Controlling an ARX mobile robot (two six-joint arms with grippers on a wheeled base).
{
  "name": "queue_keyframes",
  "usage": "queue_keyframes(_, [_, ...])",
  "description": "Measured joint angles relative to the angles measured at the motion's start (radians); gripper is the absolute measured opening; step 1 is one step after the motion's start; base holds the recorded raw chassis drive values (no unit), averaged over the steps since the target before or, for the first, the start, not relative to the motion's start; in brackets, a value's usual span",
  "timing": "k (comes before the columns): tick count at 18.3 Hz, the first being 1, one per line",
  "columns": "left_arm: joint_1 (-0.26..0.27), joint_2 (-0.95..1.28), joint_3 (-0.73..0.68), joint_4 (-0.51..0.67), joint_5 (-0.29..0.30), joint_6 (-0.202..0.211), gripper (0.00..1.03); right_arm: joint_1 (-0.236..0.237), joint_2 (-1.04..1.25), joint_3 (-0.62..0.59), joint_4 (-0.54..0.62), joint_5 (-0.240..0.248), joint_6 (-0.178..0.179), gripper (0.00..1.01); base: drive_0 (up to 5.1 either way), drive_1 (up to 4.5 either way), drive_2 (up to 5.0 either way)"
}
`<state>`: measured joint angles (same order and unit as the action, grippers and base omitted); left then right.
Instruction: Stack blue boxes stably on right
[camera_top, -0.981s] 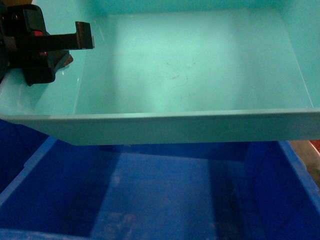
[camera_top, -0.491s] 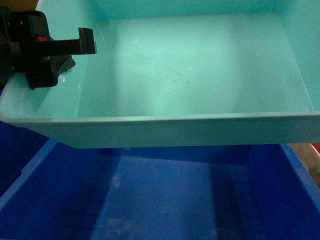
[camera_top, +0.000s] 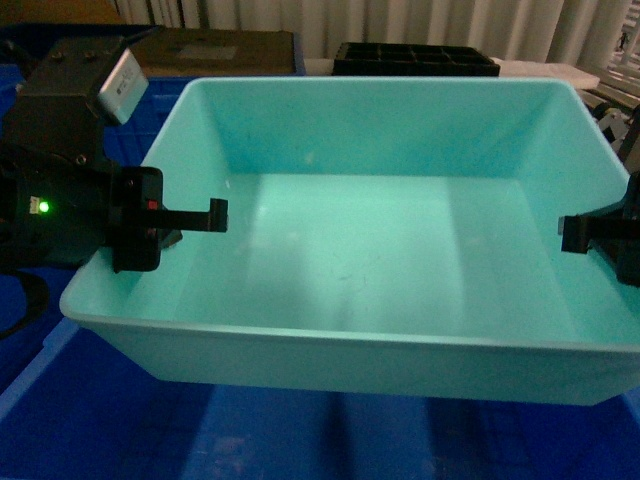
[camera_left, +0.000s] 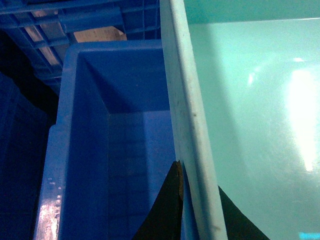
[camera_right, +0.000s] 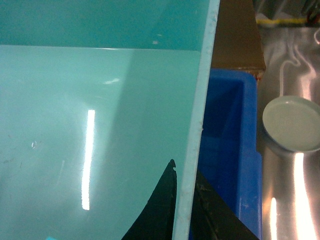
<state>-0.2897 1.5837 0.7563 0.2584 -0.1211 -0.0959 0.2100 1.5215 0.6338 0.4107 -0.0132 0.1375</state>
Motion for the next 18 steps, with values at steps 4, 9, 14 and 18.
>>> queue_keyframes(4, [0.022, 0.138, 0.028, 0.005, 0.015, 0.037, 0.05, 0.034, 0.116, 0.003, 0.005, 0.023, 0.031, 0.07, 0.0, 0.00, 0.0])
queue_keyframes(9, [0.030, 0.179, 0.033, -0.011, 0.005, 0.058, 0.05, 0.054, 0.174, 0.010, 0.004, 0.036, 0.049, 0.07, 0.0, 0.00, 0.0])
queue_keyframes(14, [0.029, 0.195, 0.032, 0.008, 0.000, 0.063, 0.05, 0.061, 0.180, 0.010, 0.013, 0.048, 0.052, 0.07, 0.0, 0.00, 0.0])
queue_keyframes(18, [0.030, 0.214, 0.031, 0.012, 0.009, 0.066, 0.05, 0.072, 0.201, 0.009, 0.016, 0.057, 0.053, 0.07, 0.0, 0.00, 0.0])
